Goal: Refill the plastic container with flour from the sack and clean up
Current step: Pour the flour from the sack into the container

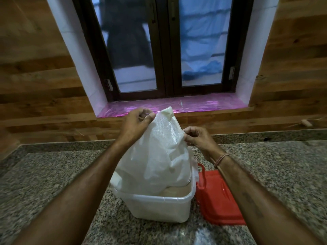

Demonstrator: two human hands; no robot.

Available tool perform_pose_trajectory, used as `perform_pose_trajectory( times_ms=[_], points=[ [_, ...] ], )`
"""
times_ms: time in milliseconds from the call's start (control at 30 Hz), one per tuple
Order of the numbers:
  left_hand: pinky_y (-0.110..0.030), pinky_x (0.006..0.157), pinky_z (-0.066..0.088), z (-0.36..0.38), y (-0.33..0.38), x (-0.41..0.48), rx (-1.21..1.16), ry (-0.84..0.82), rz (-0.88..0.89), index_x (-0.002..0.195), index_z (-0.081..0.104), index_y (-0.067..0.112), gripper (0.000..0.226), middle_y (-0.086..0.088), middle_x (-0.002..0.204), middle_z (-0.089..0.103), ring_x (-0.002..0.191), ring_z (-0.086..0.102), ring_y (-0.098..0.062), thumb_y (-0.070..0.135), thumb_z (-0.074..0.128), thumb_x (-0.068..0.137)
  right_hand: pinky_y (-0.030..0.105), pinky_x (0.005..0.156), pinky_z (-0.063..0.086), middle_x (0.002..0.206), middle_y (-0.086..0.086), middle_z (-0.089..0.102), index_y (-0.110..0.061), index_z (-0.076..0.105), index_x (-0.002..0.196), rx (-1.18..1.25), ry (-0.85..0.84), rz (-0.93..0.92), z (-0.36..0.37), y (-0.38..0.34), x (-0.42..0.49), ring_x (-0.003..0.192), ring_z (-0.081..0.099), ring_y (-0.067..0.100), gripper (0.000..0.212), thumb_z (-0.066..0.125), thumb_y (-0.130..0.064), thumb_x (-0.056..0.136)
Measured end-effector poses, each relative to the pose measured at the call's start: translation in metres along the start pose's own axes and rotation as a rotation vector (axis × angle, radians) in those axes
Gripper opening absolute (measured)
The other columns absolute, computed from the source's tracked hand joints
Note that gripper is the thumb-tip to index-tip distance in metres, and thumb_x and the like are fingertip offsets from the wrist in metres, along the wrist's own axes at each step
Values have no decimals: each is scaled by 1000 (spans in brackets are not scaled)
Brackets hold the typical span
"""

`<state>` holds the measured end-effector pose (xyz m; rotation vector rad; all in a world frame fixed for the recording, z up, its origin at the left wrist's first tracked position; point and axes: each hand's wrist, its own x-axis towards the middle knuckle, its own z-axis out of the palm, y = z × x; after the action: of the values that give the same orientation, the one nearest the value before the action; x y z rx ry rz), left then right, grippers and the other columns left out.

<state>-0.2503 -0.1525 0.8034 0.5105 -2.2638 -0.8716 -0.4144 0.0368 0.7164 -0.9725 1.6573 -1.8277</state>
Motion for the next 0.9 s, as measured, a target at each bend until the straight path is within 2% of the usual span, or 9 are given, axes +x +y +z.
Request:
perform_pose_trajectory(
  times_ms=[100, 200, 300, 467, 533, 600, 733, 900],
  points=[
    [-30, 78, 55, 17, 17, 24, 97, -53, 8, 108, 77, 21, 31, 4, 98, 75, 91, 68, -12, 48, 66, 96, 27, 66, 52, 87, 9, 72, -2, 76, 96, -18, 14, 3, 2, 1, 0, 75, 64, 15, 6, 71, -1, 93],
    [-27, 66, 48, 29, 28, 34, 153, -77, 21, 94, 79, 25, 28, 10, 84, 73, 79, 66, -7, 51, 71, 90, 31, 66, 54, 90, 16, 72, 6, 75, 99, -21, 33, 3, 2, 1, -1, 78, 65, 22, 10, 72, -1, 93],
    [-30, 64, 50, 35, 32, 35, 123, -63, 17, 84, 77, 22, 26, 7, 78, 73, 74, 67, -10, 48, 77, 86, 33, 66, 53, 90, 18, 71, 9, 74, 100, -4, 61, 11, 2, 1, -4, 80, 64, 24, 12, 72, -1, 93],
    [-43, 72, 60, 33, 33, 28, -22, 33, -42, 81, 75, 20, 20, 1, 79, 74, 80, 72, -21, 40, 79, 85, 31, 63, 56, 80, 1, 76, -8, 75, 87, 64, 134, 102, -5, 4, -12, 71, 69, 11, 7, 75, -12, 93],
    [-46, 72, 60, 27, 30, 27, -83, 68, -58, 79, 74, 20, 21, -4, 78, 73, 75, 68, -18, 40, 80, 84, 29, 63, 57, 79, -1, 75, -13, 74, 83, 110, 156, 135, -6, 4, -14, 70, 69, 9, 11, 75, -15, 93],
    [-42, 66, 57, 21, 27, 26, -127, 104, -58, 77, 72, 19, 21, -6, 72, 68, 68, 60, -14, 38, 80, 82, 27, 61, 56, 79, 0, 75, -12, 72, 83, 132, 177, 150, -5, 3, -14, 69, 69, 8, 12, 74, -15, 94],
    [-30, 60, 47, 12, 20, 17, -231, 179, -46, 69, 64, 21, 24, 7, 64, 53, 65, 53, -9, 30, 79, 86, 24, 56, 52, 79, 1, 72, -14, 69, 78, 167, 244, 150, 1, 2, -11, 66, 65, 9, 17, 74, -12, 94],
    [-19, 57, 46, 4, 9, -1, -269, 186, -37, 82, 69, 12, 21, 10, 66, 59, 61, 55, -3, 30, 76, 91, 23, 57, 54, 77, 2, 70, -12, 68, 80, 164, 250, 101, 8, 7, -9, 68, 64, 10, 16, 73, -10, 95]
  ],
)
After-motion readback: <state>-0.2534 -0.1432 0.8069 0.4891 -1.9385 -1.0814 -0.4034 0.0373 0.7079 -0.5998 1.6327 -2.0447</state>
